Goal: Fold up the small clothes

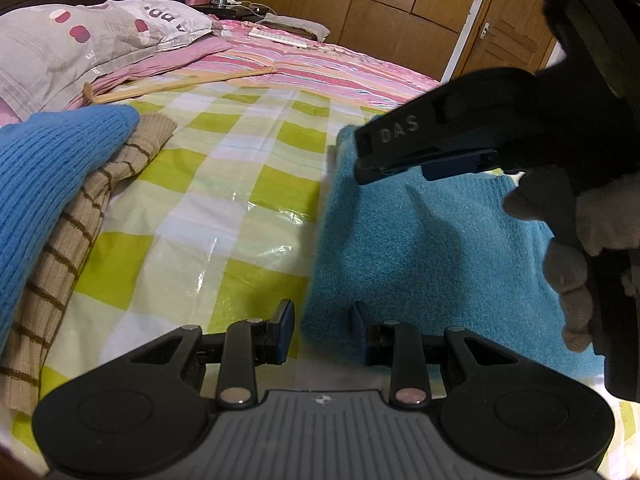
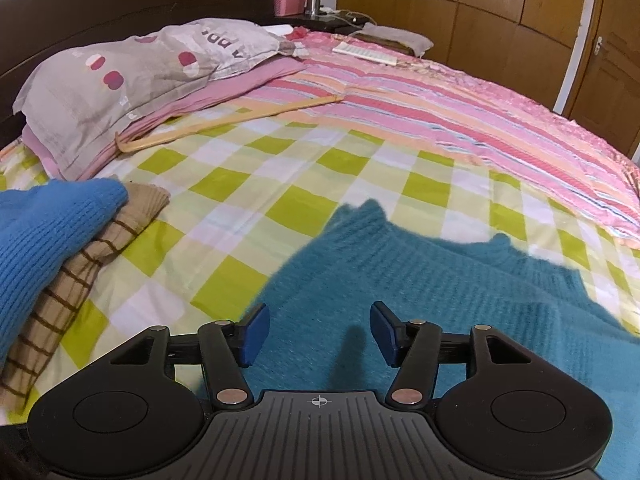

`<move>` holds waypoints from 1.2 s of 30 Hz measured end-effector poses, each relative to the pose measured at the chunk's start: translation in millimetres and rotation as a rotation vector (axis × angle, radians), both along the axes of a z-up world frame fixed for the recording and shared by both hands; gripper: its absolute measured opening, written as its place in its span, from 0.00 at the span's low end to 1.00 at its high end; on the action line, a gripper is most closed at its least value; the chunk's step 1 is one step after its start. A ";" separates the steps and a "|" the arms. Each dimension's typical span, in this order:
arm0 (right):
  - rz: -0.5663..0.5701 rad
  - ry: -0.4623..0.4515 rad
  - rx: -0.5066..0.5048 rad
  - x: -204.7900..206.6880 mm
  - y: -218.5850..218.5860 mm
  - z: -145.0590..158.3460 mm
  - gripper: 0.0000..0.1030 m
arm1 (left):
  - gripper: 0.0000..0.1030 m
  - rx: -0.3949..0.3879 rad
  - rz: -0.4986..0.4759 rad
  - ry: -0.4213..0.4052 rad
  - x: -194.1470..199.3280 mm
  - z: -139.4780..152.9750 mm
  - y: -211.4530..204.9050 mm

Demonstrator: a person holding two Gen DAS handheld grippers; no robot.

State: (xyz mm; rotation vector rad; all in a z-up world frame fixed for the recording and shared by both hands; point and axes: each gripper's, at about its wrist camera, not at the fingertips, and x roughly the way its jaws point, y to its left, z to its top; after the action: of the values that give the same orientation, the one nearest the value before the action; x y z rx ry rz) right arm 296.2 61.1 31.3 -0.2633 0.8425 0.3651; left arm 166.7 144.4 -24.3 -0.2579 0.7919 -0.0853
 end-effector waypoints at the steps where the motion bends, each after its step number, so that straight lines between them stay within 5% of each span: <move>1: 0.002 0.007 0.003 1.5 1.8 -0.8 0.56 | 0.36 0.000 -0.001 0.000 0.3 -0.6 0.4; 27: 0.077 -0.005 -0.098 10.5 31.6 -23.8 0.62 | 0.37 0.009 -0.008 -0.004 0.0 -3.2 -1.3; 36: 0.059 0.042 -0.042 21.9 20.5 -17.5 0.63 | 0.37 -0.015 -0.016 -0.044 -9.1 -2.2 -2.7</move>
State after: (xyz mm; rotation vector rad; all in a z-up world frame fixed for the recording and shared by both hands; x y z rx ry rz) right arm 318.1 81.6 13.7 -0.3207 0.8859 0.4097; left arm 157.6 141.7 -26.5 -0.2633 0.7500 -0.1113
